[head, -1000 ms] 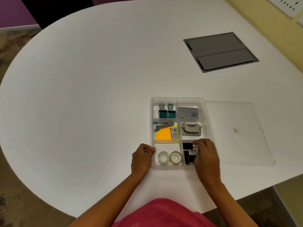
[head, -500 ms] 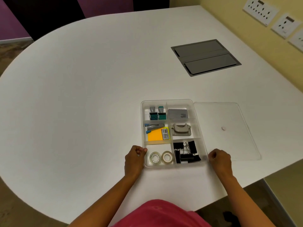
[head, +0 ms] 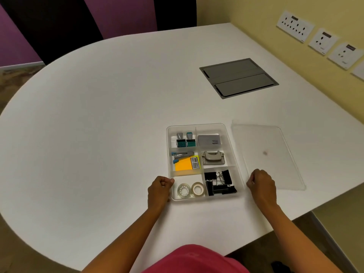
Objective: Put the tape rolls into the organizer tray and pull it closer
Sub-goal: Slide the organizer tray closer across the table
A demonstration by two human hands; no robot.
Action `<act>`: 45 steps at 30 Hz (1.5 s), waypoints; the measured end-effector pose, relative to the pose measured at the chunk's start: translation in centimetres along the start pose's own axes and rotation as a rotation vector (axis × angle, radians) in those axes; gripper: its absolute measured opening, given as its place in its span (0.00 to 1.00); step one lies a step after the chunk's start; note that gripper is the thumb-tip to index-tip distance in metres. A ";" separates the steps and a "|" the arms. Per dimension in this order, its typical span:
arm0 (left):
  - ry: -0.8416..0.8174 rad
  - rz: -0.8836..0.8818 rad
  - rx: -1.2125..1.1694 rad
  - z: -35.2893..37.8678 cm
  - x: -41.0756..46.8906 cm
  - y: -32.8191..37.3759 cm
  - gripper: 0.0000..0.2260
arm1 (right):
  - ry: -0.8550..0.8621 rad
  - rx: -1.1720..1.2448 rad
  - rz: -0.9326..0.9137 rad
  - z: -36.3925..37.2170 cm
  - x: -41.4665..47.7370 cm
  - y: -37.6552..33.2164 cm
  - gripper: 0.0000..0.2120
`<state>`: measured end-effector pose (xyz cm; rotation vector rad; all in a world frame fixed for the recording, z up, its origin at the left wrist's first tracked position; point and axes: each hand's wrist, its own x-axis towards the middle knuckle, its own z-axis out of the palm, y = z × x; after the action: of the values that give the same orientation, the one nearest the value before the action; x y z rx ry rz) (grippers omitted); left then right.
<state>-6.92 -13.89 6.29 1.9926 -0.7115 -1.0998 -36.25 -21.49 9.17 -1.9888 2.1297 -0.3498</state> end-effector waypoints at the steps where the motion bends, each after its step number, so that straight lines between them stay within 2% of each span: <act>1: 0.001 0.005 0.003 0.0 0.0 -0.1 0.08 | 0.051 0.002 -0.009 -0.7 0.1 -0.3 0.09; 7: 0.022 0.009 0.006 0.4 -0.1 -0.4 0.08 | 0.304 0.064 -0.107 -5.2 0.0 -2.7 0.10; 10: 0.059 0.042 0.029 0.4 -0.1 -0.3 0.08 | 0.368 0.121 -0.173 -6.7 -1.2 -4.0 0.10; 15: 0.072 0.033 0.042 -0.2 -0.3 -0.1 0.13 | 0.476 0.209 -0.289 -8.3 -3.9 -6.1 0.13; 20: 0.095 0.099 -0.015 -0.2 -1.3 0.9 0.10 | 0.541 0.414 -0.364 -9.8 -6.2 -8.3 0.17; 22: 0.063 0.110 -0.075 -0.2 -1.9 1.5 0.08 | 0.523 0.594 -0.292 -10.3 -6.7 -8.9 0.20; 24: 0.015 0.105 -0.130 -0.1 -2.4 2.1 0.09 | 0.448 0.878 -0.176 -10.6 -6.7 -9.3 0.22; 28: -0.047 0.064 -0.203 -0.3 -2.7 2.5 0.11 | 0.130 1.443 0.053 -10.6 -5.7 -8.6 0.22; 31: -0.114 0.001 -0.251 -0.8 -2.8 2.5 0.09 | -0.065 1.604 0.204 -8.9 -5.1 -7.2 0.23; 34: -0.146 -0.013 -0.238 -1.2 -3.1 2.1 0.08 | -0.191 1.670 0.336 -6.5 -4.7 -5.8 0.22; 37: -0.072 -0.012 -0.195 -1.2 -3.2 1.5 0.07 | -0.231 1.677 0.476 -4.5 -4.5 -4.5 0.19; 42: 0.014 -0.034 -0.186 -0.7 -3.0 1.1 0.07 | -0.125 1.288 0.558 -1.7 -5.0 -3.4 0.21; 45: 0.043 -0.018 -0.158 -0.2 -2.9 1.3 0.07 | -0.015 0.993 0.623 -0.7 -5.2 -3.3 0.09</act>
<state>-8.31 -12.37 8.72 1.8861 -0.5669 -1.0861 -32.93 -16.44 10.82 -0.7492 1.8442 -0.9975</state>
